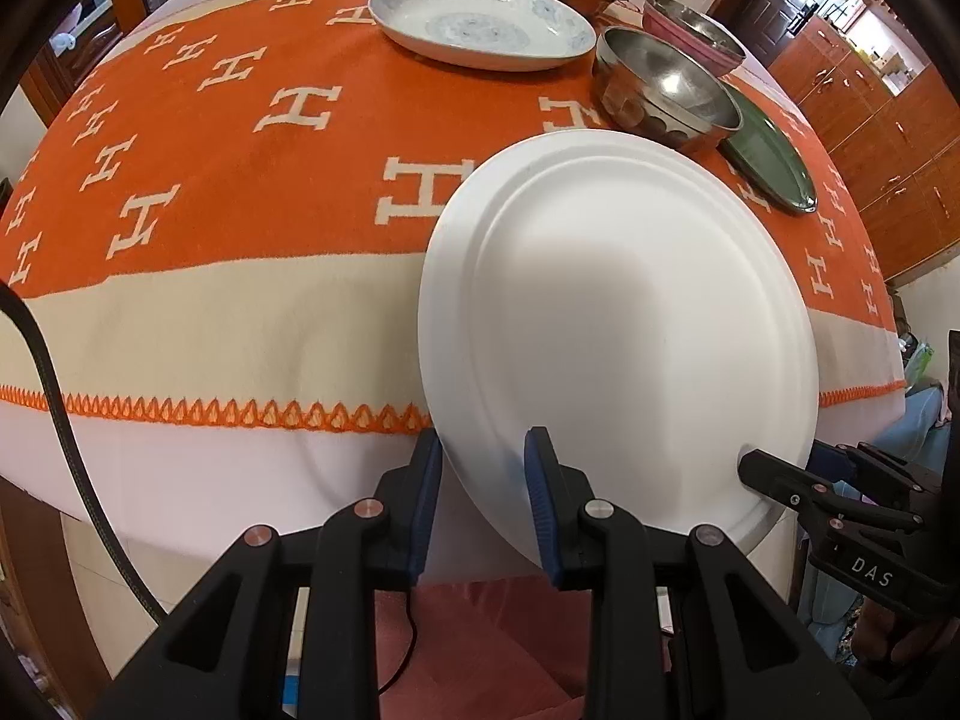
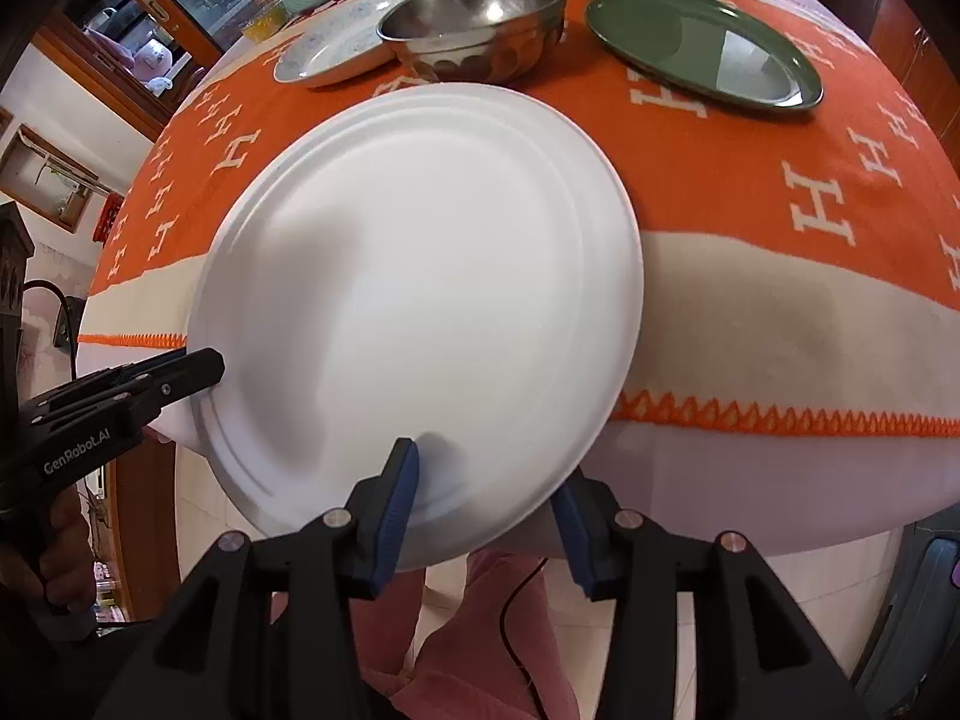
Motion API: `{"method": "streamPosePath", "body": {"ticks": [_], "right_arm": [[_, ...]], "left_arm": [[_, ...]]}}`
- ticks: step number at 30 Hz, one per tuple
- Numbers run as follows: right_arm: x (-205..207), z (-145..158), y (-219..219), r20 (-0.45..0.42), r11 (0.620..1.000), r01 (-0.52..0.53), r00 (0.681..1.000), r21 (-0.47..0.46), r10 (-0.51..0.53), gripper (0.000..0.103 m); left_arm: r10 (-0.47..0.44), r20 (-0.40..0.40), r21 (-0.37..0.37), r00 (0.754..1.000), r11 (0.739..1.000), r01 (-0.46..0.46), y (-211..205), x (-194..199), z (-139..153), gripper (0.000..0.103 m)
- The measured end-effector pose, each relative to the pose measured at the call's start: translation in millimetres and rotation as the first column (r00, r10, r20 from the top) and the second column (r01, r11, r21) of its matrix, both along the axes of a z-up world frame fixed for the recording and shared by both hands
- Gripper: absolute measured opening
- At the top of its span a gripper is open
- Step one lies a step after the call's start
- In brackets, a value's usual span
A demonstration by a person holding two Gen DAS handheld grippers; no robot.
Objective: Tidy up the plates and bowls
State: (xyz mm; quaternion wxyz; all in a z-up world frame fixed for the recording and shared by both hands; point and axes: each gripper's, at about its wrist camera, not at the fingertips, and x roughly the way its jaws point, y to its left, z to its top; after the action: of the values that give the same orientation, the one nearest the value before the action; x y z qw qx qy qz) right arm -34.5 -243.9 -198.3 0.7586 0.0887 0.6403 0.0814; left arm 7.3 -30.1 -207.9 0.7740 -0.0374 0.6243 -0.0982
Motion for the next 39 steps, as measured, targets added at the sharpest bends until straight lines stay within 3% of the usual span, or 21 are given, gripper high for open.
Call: {"method": "streamPosePath", "body": {"ticks": [4, 7, 10, 15, 19, 24, 28, 39], "right_arm": [[-0.9, -0.2, -0.4, 0.005, 1.000, 0.003, 1.000, 0.006, -0.003, 0.045], [-0.7, 0.2, 2.2, 0.013, 0.999, 0.006, 1.000, -0.037, -0.005, 0.057], [-2.2, 2.5, 0.3, 0.028, 0.999, 0.014, 1.000, -0.053, -0.012, 0.061], [-3.3, 4.7, -6.3, 0.045, 0.996, 0.049, 0.998, -0.070, -0.046, 0.062], [-6.1, 14.0, -10.5, 0.111, 0.995, 0.066, 0.992, -0.080, -0.057, 0.062], [-3.2, 27.7, -10.1, 0.172, 0.991, 0.076, 0.984, -0.114, -0.056, 0.062], [4.0, 41.3, -4.6, 0.242, 0.984, 0.083, 0.969, -0.155, -0.044, 0.062], [32.1, 60.2, 19.3, 0.303, 0.976, 0.162, 0.946, -0.146, -0.112, 0.062]], "left_arm": [[-0.007, 0.014, 0.001, 1.000, 1.000, 0.007, 1.4, -0.6, 2.7, 0.027], [-0.011, 0.023, 0.011, 1.000, 1.000, 0.011, -2.5, 0.9, 4.1, 0.030], [-0.021, 0.041, 0.023, 0.999, 1.000, 0.020, -2.9, 2.0, 7.7, 0.033], [-0.008, 0.074, 0.024, 0.997, 1.000, 0.006, 2.5, 2.8, 15.5, 0.045], [-0.005, 0.106, 0.002, 0.994, 1.000, 0.005, 10.2, 5.9, 23.6, 0.049], [-0.001, 0.142, -0.005, 0.990, 1.000, 0.002, 15.2, 16.1, 33.4, 0.049], [0.024, 0.167, -0.063, 0.986, 0.998, -0.013, 24.5, 25.2, 47.7, 0.055], [-0.012, 0.261, -0.084, 0.965, 0.996, 0.035, 63.7, 60.4, 93.2, 0.060]]}}
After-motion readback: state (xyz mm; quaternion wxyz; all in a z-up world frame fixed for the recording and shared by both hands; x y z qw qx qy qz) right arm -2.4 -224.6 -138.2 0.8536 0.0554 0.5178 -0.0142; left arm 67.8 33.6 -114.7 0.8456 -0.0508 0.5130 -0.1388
